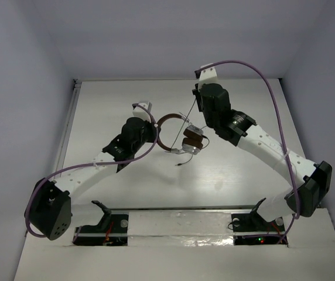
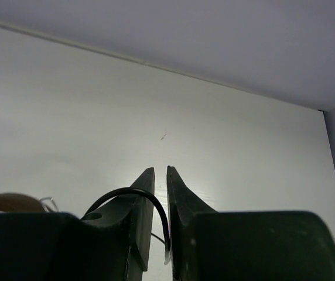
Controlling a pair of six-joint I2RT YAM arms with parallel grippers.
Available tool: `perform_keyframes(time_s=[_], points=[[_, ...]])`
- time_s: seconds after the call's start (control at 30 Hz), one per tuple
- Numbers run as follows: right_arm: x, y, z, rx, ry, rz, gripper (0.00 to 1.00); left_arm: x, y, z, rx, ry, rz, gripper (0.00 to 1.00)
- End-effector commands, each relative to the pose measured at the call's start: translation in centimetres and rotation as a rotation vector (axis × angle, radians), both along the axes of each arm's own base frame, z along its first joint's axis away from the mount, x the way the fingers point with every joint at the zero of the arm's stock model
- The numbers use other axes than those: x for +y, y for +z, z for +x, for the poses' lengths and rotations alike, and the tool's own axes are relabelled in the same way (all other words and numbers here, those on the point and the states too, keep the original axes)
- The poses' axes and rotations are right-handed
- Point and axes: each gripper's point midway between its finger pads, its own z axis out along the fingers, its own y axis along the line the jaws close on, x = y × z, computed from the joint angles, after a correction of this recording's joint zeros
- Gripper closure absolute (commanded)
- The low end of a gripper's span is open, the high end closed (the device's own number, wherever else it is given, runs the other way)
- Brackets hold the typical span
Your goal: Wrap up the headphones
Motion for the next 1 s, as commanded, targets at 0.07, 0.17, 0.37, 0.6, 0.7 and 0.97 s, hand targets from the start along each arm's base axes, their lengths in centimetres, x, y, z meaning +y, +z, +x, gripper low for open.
perform_keyframes(time_s=[0.07, 0.17, 0.37, 0.6, 0.7, 0.97], points=[[-1.4, 3.3, 2.0, -0.105, -0.03, 0.108, 0.79, -0.7, 3.5, 0.1, -0.079, -0.027, -0.059, 1.0], [-2.8, 2.7, 3.0, -0.101, -0.053, 0.154, 0.8, -1.0, 4.8, -0.3, -0.097, -0.046, -0.089, 1.0], [-1.5, 0.5, 4.1, -0.05, 0.054, 0.244, 0.8, -2.5, 8.9, -2.1, -0.156, -0.175, -0.168, 1.0], [2.2, -0.1, 2.5, -0.001, 0.251, 0.398, 0.84, -2.5, 14.3, -4.2, -0.229, -0.234, -0.269, 1.0], [2.4, -0.1, 1.6, -0.011, 0.29, 0.473, 0.87, -1.8, 16.7, -4.8, -0.258, -0.21, -0.315, 1.0], [1.1, 0.8, -0.4, -0.045, 0.295, 0.541, 0.98, 0.4, 18.1, -4.3, -0.262, -0.101, -0.275, 1.0]])
